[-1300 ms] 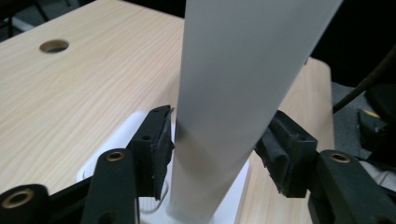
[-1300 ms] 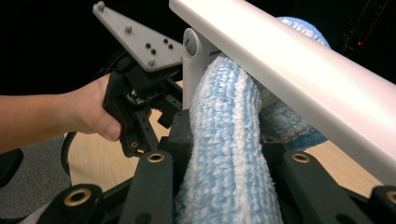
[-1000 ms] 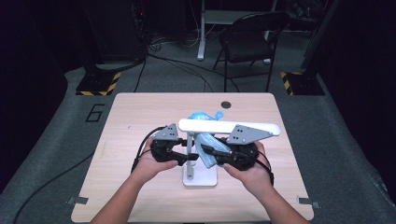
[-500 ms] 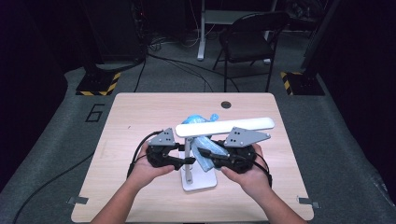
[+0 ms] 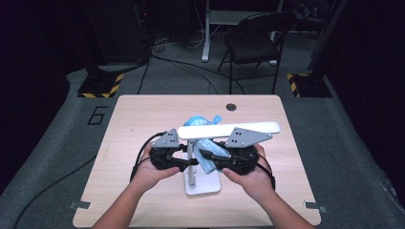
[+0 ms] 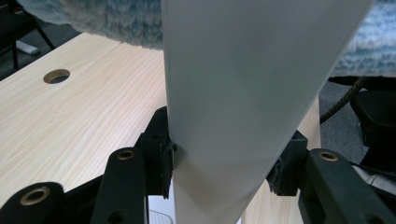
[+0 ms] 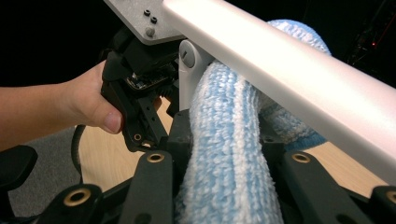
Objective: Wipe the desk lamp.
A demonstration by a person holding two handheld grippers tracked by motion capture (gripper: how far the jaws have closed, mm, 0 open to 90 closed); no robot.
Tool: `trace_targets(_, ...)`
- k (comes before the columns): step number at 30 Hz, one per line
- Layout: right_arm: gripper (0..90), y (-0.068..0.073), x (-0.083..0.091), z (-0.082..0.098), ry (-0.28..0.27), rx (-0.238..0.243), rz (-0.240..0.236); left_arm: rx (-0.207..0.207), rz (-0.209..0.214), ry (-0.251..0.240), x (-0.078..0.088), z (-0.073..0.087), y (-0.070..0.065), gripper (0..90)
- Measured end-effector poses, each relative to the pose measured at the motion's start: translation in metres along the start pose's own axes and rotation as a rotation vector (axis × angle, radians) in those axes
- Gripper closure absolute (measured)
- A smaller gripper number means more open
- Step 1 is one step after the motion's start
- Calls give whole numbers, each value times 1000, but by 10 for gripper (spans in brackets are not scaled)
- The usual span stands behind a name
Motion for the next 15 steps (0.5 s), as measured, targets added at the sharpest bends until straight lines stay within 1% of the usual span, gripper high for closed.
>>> trace_targets(4, 670, -2, 4, 0, -17, -10, 5, -4, -15, 9, 0, 0, -1, 520)
trace_targets(5, 670, -3, 5, 0, -21, -11, 6, -6, -5, 14, 0, 0, -1, 520)
trace_targets(6, 671, -4, 7, 1, -20, -13, 6, -8, -8, 18, 0, 0, -1, 521)
trace_targets(10, 673, -6, 9, 2, -35, -19, 12, -6, -15, 13, 1, 0, -2, 521)
trace_targets(11, 674, -7, 10, 2, -36, -22, 12, -7, -7, 17, 2, 1, -3, 521)
trace_targets(14, 675, -9, 11, 3, -41, -31, 13, -4, -4, 6, 3, 1, -2, 518)
trace_targets(15, 675, -10, 12, 4, -37, -32, 13, -5, 4, 8, 4, 2, -3, 517)
Point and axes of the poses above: each handheld gripper's, and its own axes: x roughly backward along the jaws, z roughly out of its underside, y roughly to its left, the point moved 8 cm from there along -x, roughly forward along the jaws, and after that the axes turned 8 degrees about -x, right-handed, at the moved point
